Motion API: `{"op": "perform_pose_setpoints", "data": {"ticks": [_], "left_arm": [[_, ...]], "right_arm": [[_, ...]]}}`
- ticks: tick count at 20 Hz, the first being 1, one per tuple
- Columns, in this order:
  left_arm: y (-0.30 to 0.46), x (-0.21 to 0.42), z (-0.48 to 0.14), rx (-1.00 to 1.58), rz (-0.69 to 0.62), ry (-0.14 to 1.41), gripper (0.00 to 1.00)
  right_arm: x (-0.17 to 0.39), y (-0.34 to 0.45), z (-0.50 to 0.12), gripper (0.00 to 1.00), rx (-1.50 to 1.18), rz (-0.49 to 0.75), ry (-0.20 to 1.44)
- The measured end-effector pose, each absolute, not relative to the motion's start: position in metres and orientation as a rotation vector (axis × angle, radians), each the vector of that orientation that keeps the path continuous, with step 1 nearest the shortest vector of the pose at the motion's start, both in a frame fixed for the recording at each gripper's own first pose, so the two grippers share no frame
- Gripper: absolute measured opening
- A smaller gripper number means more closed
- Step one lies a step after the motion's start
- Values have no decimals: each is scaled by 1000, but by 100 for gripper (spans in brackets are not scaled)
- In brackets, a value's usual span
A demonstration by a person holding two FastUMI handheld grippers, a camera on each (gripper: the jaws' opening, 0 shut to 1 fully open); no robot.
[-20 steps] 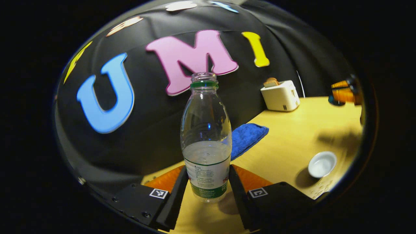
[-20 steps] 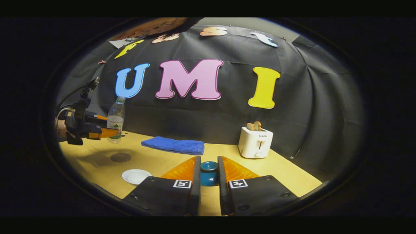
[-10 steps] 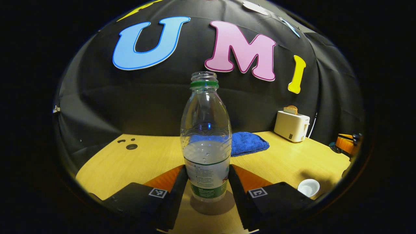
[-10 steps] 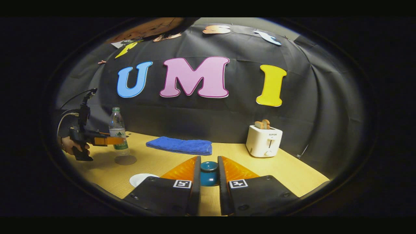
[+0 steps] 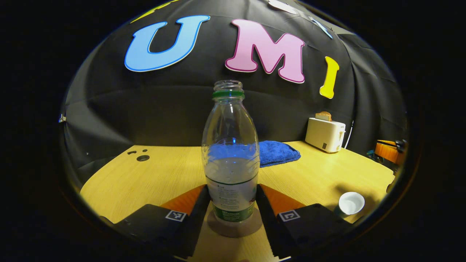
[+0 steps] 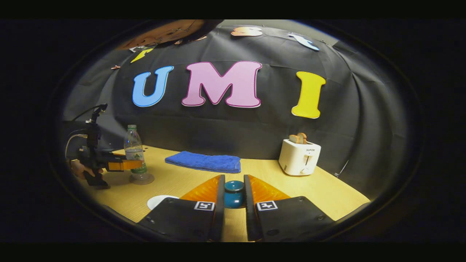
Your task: Open the teacup lid with one hand, grasp the water bottle and pour water into the teacup with the other hand; after pouring, place the water bottle on the coaster and then close the teacup lid.
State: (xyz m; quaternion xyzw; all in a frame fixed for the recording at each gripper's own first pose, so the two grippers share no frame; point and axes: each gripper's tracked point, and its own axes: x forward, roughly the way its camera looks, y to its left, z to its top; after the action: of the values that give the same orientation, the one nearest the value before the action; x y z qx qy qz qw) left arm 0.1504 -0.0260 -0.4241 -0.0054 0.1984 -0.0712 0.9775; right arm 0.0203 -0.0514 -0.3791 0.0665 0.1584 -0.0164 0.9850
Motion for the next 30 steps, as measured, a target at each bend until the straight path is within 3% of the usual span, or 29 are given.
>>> {"op": "perform_pose_setpoints", "data": {"ticks": [4,6,11,12,13,18,19,20,22,24,30], "left_arm": [[-31,146,-434,-12,-168,434,81],[-29,143,-442,-26,-158,459,98],[-26,132,-445,-50,-150,478,99],[-25,127,-446,-43,-148,482,98],[-21,122,-447,-33,-143,489,99],[-1,87,-445,5,-115,512,99],[2,81,-442,9,-109,513,99],[5,75,-439,13,-101,511,99],[10,65,-430,15,-85,501,99],[13,59,-421,18,-72,490,99],[10,52,-406,27,-73,466,99]], "right_arm": [[23,-46,-376,27,139,-33,317],[24,-43,-375,27,138,-29,316],[22,-28,-375,27,163,-7,320],[21,-21,-374,32,178,2,322],[21,-13,-373,22,201,11,323],[13,36,-379,27,286,74,353],[10,44,-382,32,296,85,361],[7,51,-384,27,306,96,368],[3,62,-390,32,311,113,382],[1,69,-395,27,314,126,393],[-1,79,-414,27,308,157,437]]}}
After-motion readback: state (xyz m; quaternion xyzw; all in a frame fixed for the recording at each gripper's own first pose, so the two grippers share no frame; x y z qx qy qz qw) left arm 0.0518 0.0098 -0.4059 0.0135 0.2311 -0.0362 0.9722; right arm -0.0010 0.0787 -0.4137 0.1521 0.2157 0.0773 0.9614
